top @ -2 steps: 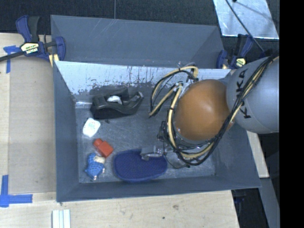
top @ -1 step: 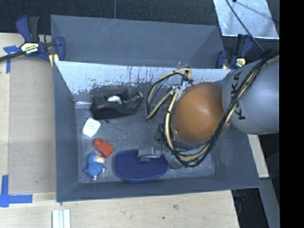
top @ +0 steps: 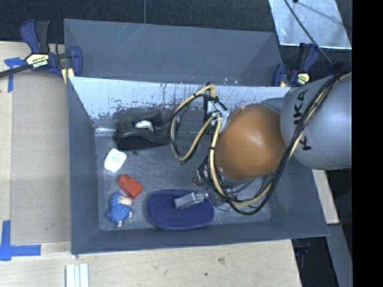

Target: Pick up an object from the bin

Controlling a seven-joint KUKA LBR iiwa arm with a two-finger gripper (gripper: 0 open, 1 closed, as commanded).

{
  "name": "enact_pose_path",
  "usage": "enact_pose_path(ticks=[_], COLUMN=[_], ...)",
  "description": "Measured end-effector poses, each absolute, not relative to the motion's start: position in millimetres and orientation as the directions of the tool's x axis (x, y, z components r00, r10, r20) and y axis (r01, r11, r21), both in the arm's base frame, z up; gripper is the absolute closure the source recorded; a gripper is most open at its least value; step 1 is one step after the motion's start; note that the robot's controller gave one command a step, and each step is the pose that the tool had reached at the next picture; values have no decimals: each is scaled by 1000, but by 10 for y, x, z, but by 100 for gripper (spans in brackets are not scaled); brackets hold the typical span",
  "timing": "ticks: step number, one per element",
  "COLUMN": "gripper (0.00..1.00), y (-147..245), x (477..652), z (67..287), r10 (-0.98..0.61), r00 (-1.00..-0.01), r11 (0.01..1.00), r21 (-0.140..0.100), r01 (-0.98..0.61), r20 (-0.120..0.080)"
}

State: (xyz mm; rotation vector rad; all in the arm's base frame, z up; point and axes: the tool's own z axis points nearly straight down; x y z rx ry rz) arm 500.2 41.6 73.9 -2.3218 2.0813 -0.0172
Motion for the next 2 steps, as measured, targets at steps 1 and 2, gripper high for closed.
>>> enact_pose_path(ticks=[1,2], gripper=[100,100], y=[389,191], x=[4996,5092], z=[743,2099], r10=[-994,-998], r00=[107,68], r11=[-107,-68], r21=[-18,-9], r01=[-994,-998], r20=[0,0])
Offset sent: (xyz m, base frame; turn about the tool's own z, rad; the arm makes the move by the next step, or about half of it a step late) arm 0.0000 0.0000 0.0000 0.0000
